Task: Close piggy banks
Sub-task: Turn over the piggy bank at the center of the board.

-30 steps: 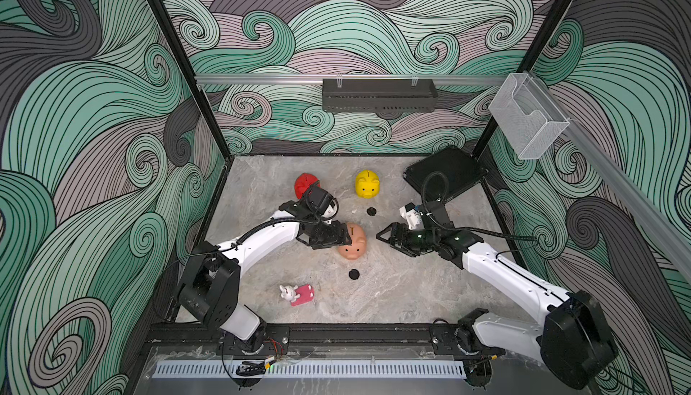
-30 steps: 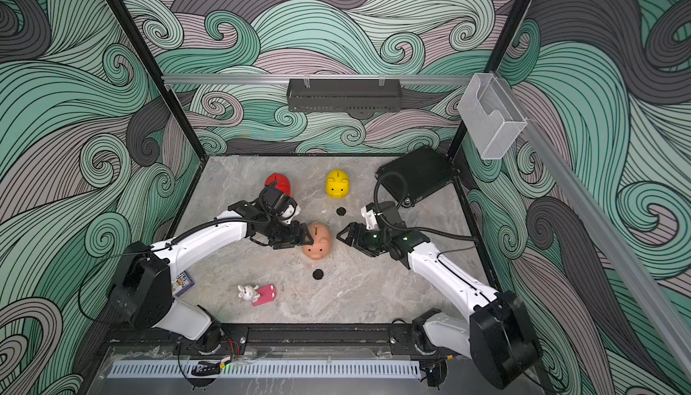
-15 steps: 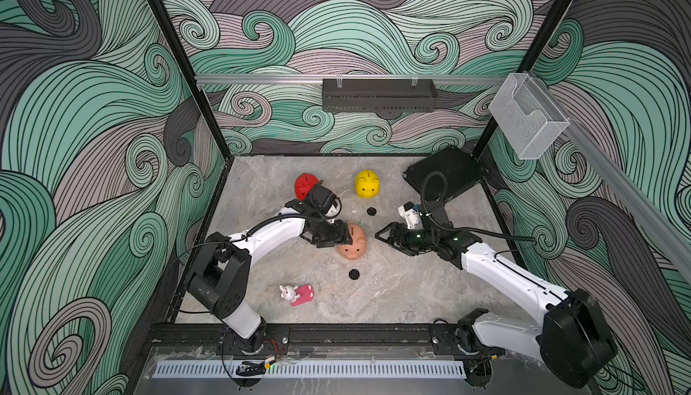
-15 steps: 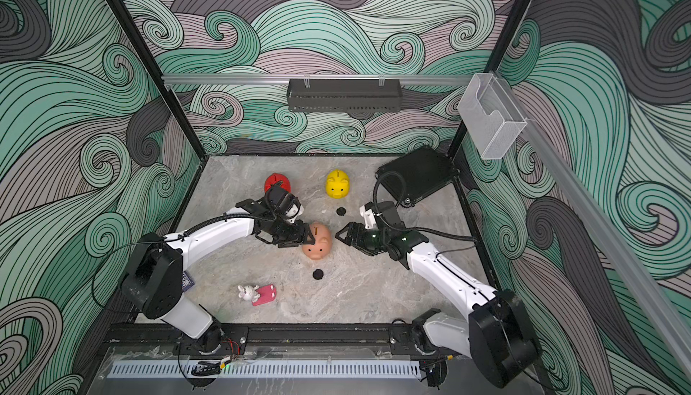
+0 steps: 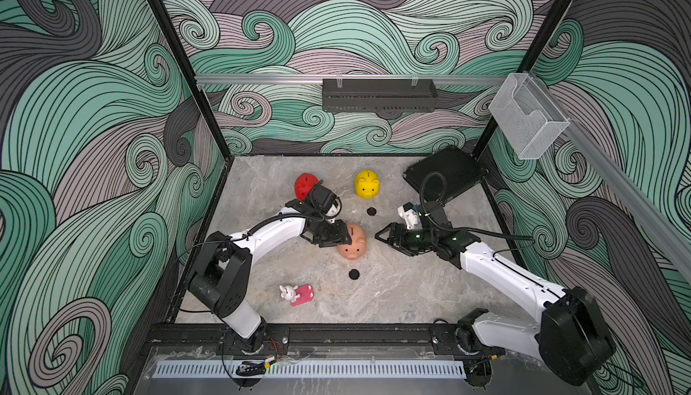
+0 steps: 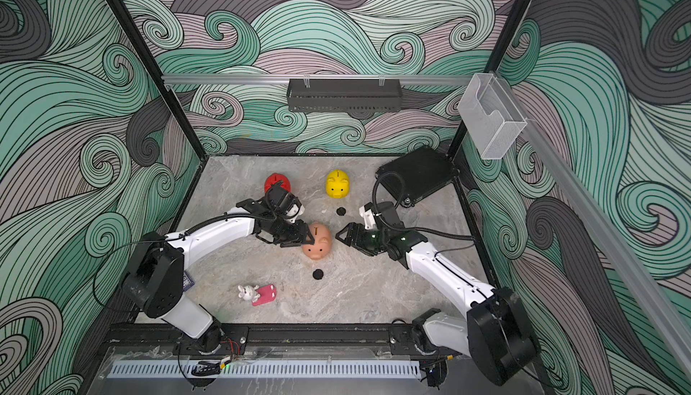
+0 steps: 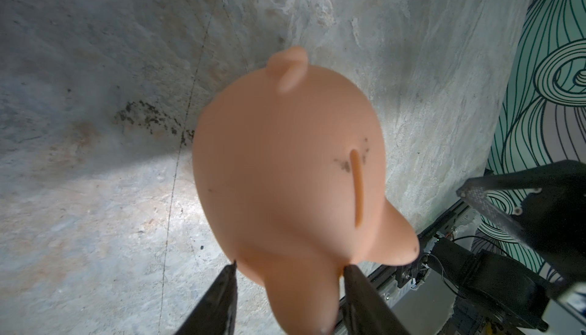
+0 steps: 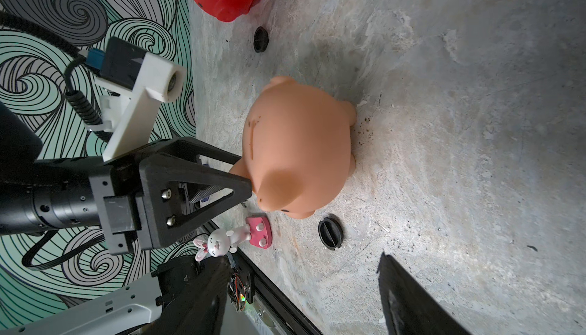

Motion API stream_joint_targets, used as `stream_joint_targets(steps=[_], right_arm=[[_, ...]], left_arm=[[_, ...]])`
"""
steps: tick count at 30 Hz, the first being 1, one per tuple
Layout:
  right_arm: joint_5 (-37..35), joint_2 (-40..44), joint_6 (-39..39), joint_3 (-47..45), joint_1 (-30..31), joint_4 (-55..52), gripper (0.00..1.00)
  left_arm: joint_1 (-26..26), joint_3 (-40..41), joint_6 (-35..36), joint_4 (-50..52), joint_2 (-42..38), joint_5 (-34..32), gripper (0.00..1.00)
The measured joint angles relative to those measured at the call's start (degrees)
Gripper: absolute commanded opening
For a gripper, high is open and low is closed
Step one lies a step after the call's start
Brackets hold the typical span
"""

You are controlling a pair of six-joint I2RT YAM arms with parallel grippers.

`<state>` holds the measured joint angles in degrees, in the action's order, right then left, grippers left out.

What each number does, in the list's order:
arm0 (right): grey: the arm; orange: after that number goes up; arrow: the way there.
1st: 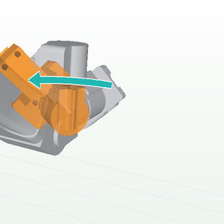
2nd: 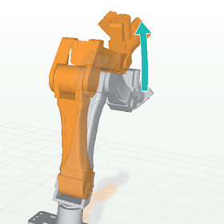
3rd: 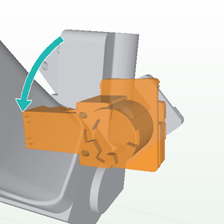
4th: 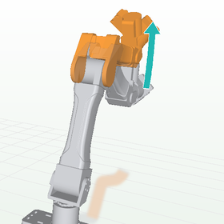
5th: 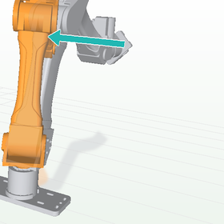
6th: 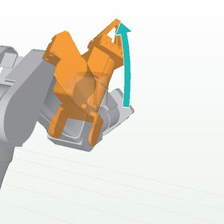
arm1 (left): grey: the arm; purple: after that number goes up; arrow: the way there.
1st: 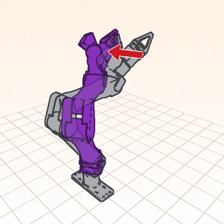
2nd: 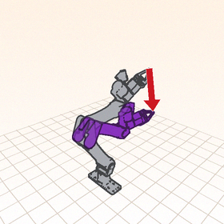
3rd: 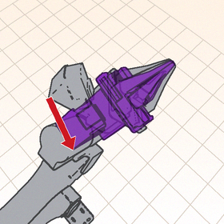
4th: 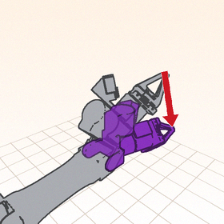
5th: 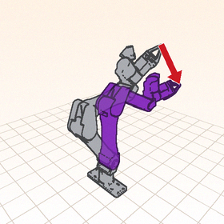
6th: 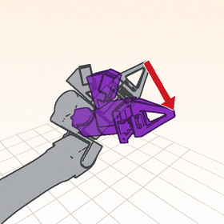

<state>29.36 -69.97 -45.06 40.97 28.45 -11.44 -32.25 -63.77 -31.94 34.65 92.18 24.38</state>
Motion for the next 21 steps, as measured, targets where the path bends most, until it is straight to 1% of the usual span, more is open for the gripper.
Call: stream_joint_targets(steps=[7, 10, 13, 21], right_arm=[[0.0, -0.6, 0.0, -0.1, 0.1, 0.6, 0.75], [0.0, -0.9, 0.0, -0.2, 0.3, 0.8, 0.75], [0.0, -1.1, 0.0, -0.2, 0.5, 1.0, 0.75], [0.0, -1.2, 0.0, -0.4, 0.6, 1.3, 0.75]], left_arm=[[0.5, 0.1, 0.0, -0.4, 0.0, 0.9, 0.46], [1.0, 0.3, -0.1, -0.7, 0.0, 1.7, 0.44], [1.7, 1.0, -0.3, -1.7, 0.0, 3.3, 0.4], [3.4, 3.3, -0.8, -4.7, -0.7, 7.6, 0.34]])
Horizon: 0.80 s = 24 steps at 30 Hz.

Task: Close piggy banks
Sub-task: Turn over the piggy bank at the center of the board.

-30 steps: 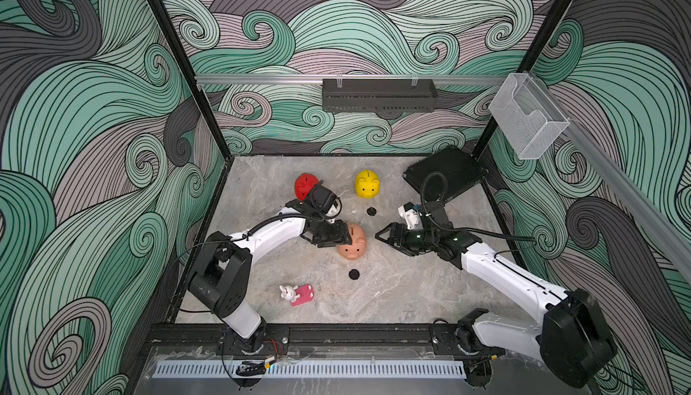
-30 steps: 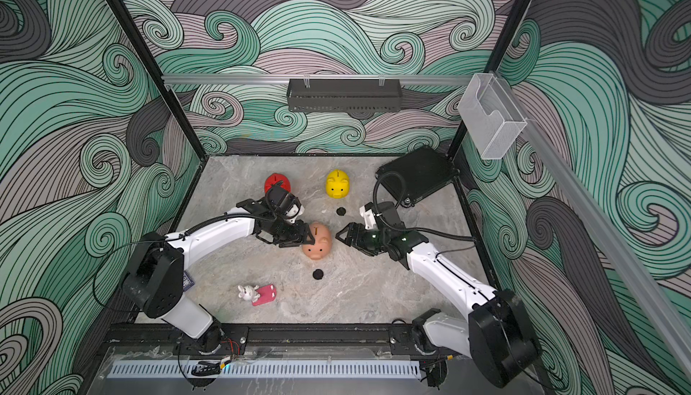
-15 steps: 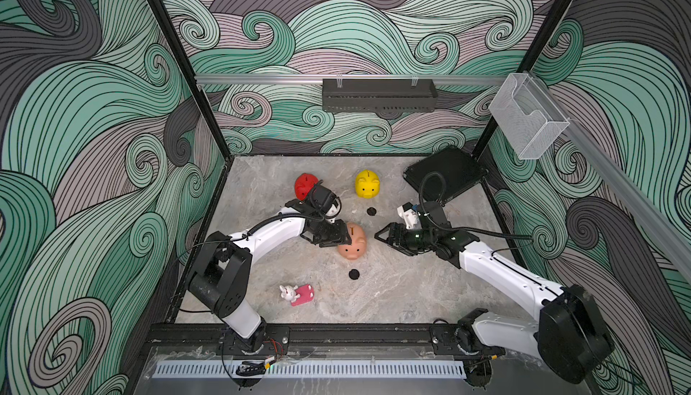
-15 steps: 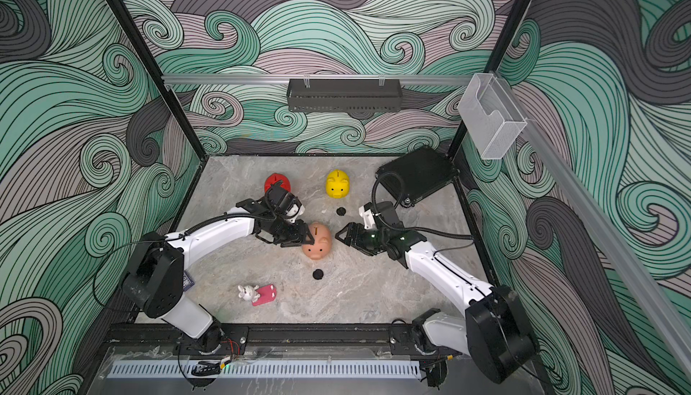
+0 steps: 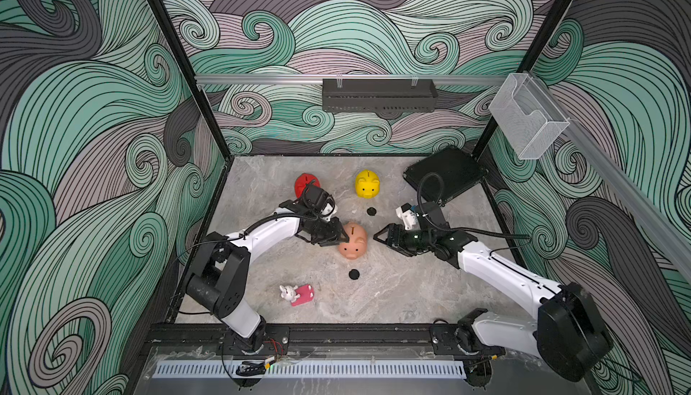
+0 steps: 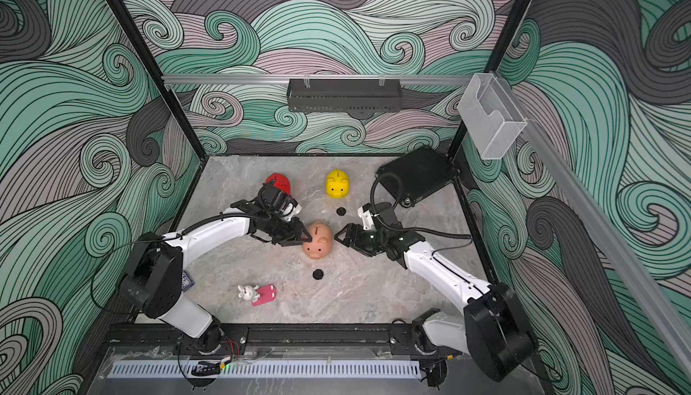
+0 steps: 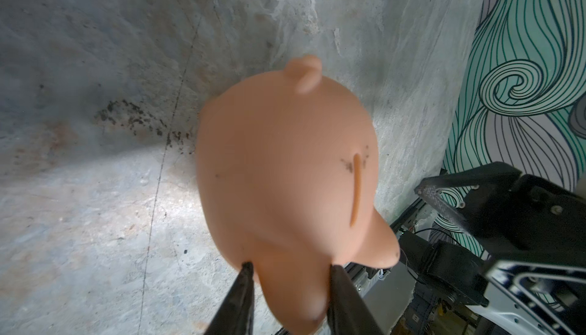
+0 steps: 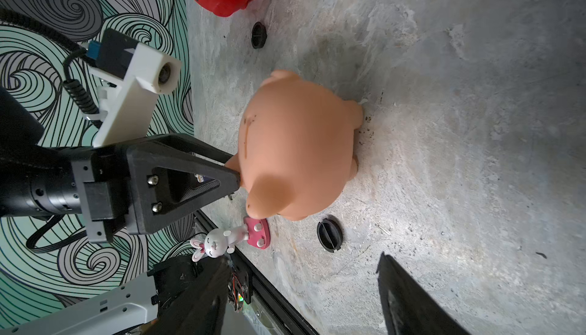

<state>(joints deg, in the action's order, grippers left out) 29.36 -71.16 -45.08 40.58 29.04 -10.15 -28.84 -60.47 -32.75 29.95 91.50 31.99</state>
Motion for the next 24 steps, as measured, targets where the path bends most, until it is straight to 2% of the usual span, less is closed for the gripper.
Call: stream_joint_targets(steps=[24], right_arm=[[0.1, -4.2, 0.0, 0.6, 1.0, 0.5, 0.74]], left_arm=[[5.1, 3.3, 0.3, -2.5, -0.8, 6.5, 0.3]])
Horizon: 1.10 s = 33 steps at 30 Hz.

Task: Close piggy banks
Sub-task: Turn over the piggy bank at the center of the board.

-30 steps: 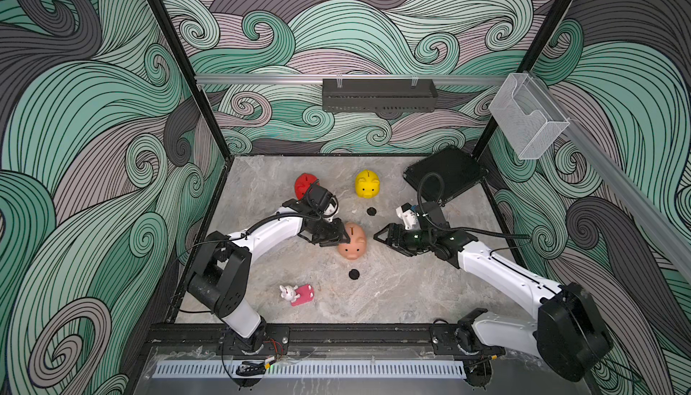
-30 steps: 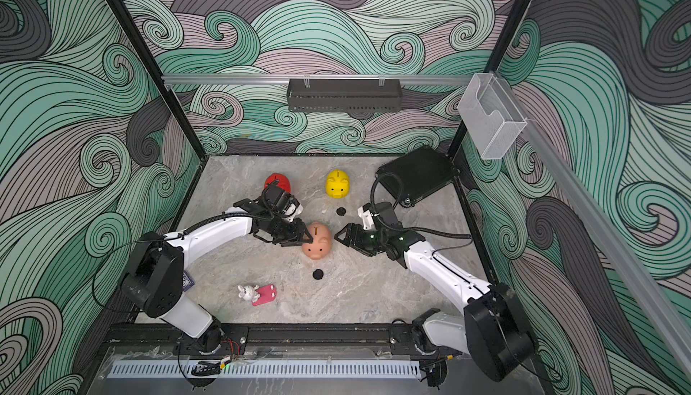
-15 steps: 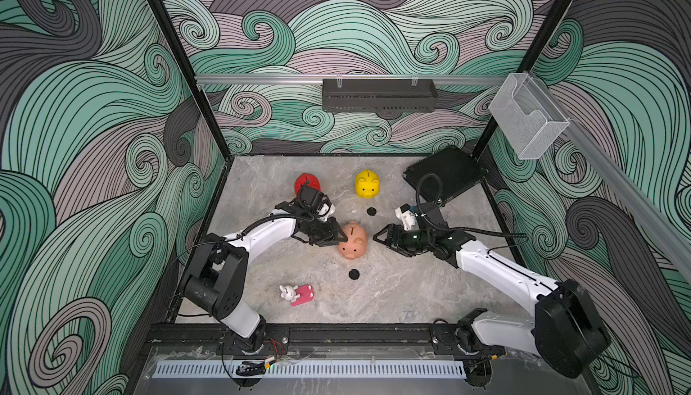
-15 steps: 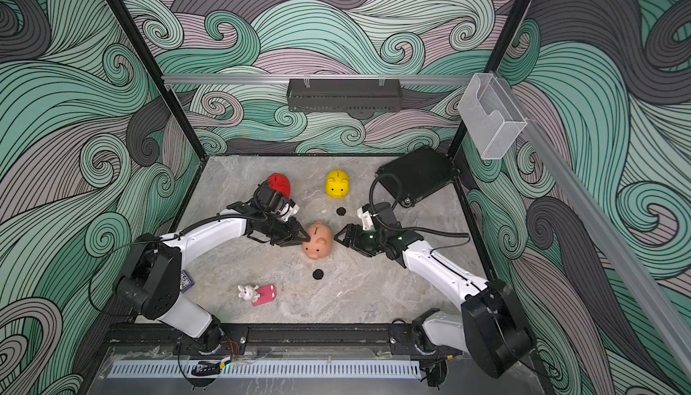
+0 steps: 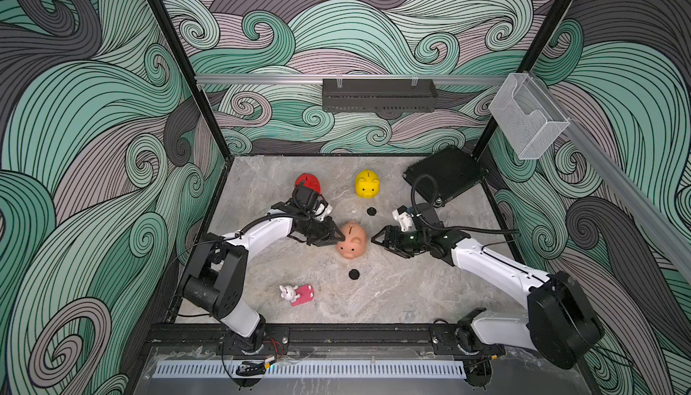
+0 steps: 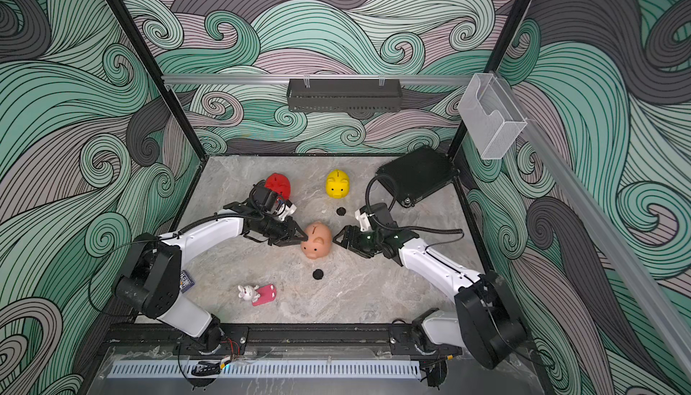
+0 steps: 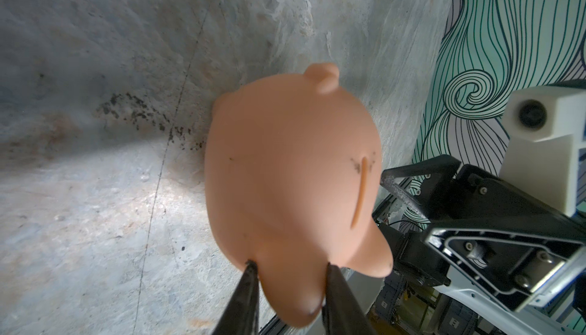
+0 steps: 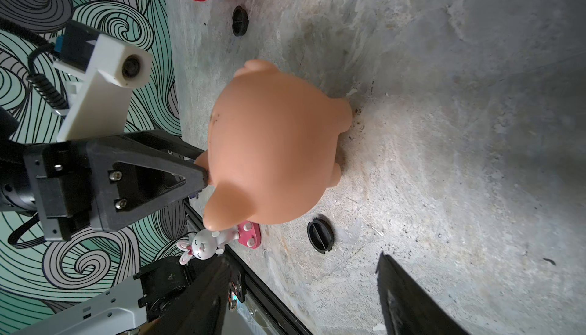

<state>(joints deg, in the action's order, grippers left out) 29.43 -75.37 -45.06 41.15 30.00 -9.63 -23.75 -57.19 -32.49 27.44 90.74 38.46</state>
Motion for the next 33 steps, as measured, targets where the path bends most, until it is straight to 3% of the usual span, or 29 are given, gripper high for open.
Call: stream_joint_targets(steps=[33], right_arm=[[0.0, -3.3, -0.2, 2.1, 2.7, 1.4, 0.74]], left_arm=[[4.2, 2.1, 0.8, -1.7, -0.6, 2.1, 0.29]])
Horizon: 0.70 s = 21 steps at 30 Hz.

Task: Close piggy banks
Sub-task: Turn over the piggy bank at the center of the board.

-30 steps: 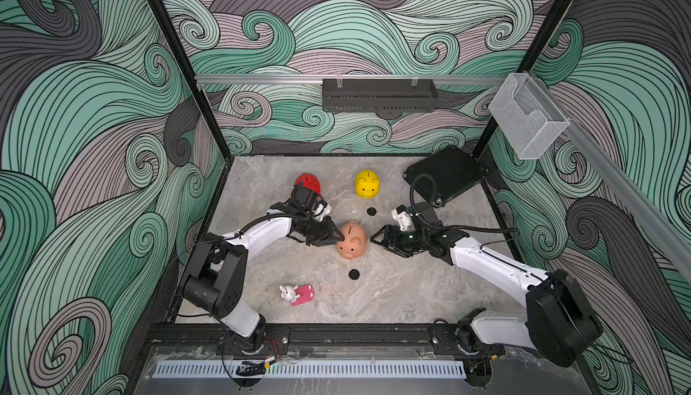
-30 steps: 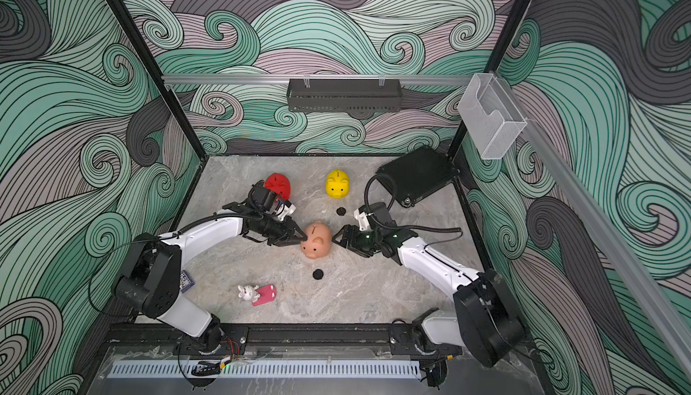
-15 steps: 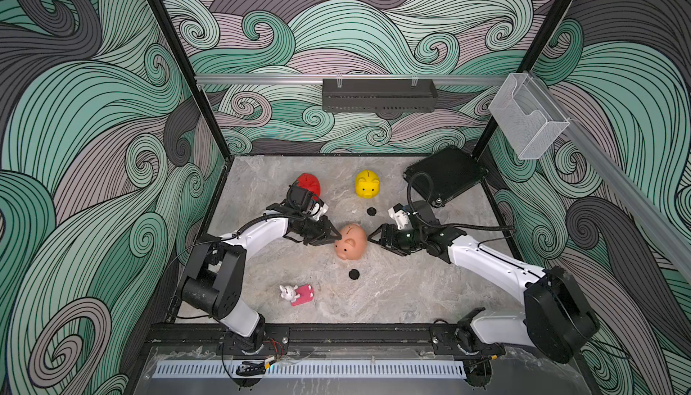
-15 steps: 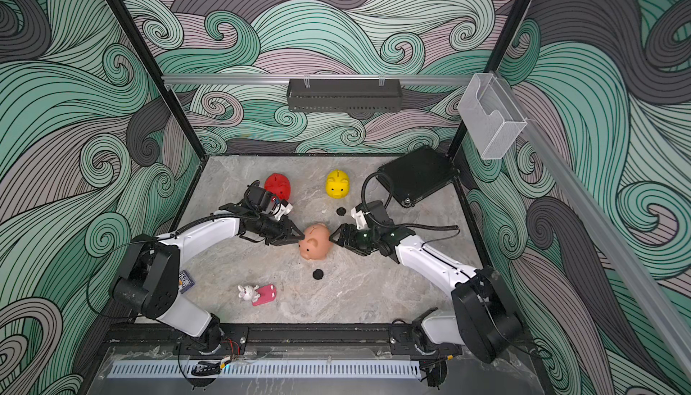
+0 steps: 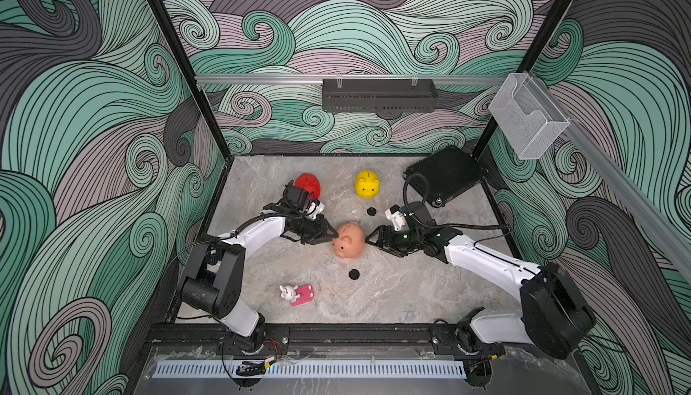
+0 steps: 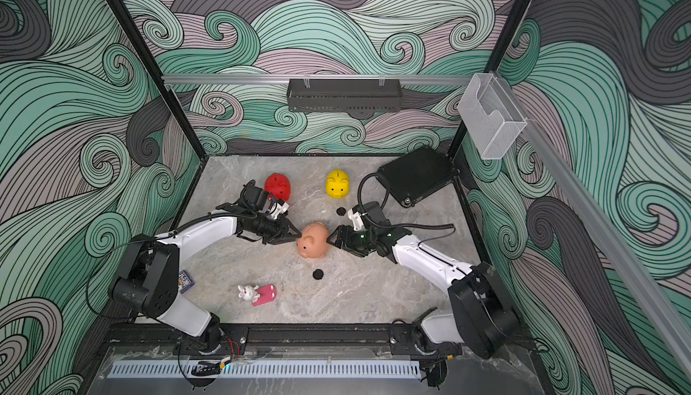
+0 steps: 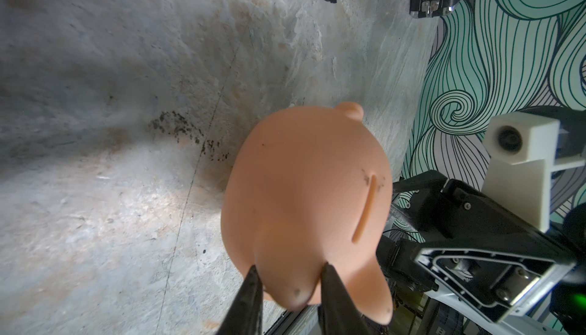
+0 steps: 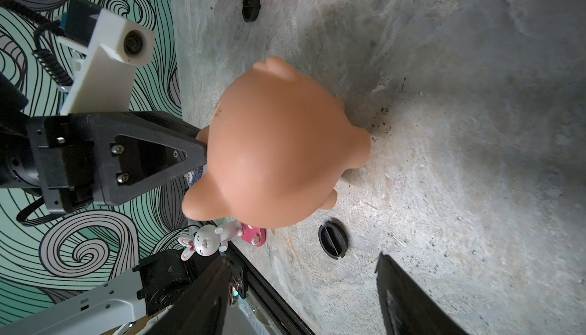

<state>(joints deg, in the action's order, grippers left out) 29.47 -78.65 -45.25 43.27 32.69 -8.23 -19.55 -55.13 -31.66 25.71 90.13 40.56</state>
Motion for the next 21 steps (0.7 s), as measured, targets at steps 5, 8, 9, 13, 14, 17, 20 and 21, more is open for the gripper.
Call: stream_joint_targets(steps=[5, 8, 9, 13, 14, 17, 20, 21], right_arm=[[0.0, -0.9, 0.0, 0.4, 0.2, 0.4, 0.73], [0.0, -1.4, 0.0, 0.9, 0.5, 0.6, 0.73], [0.0, -1.6, 0.0, 1.1, 0.6, 0.7, 0.73], [0.0, -2.2, -0.1, 1.6, 1.0, 1.2, 0.72], [0.0, -2.3, -0.1, 1.8, 1.0, 1.2, 0.72], [0.0, -2.8, -0.2, 2.3, 1.2, 1.5, 0.72], [0.0, -3.6, -0.2, 3.0, 1.3, 1.6, 0.72], [0.1, -3.9, -0.2, 3.3, 1.3, 1.6, 0.72]], left_arm=[[0.4, 0.1, 0.1, 0.0, 0.0, 0.1, 0.29], [0.7, 0.2, 0.2, 0.0, 0.0, 0.1, 0.29], [0.7, 0.2, 0.2, 0.0, 0.0, 0.1, 0.29], [0.9, 0.2, 0.2, 0.1, 0.0, 0.0, 0.29], [0.9, 0.2, 0.2, 0.1, 0.0, 0.0, 0.29], [1.1, 0.2, 0.2, 0.2, 0.0, 0.0, 0.29], [1.4, 0.2, 0.3, 0.3, 0.0, 0.0, 0.29], [1.4, 0.2, 0.4, 0.3, 0.0, 0.0, 0.29]])
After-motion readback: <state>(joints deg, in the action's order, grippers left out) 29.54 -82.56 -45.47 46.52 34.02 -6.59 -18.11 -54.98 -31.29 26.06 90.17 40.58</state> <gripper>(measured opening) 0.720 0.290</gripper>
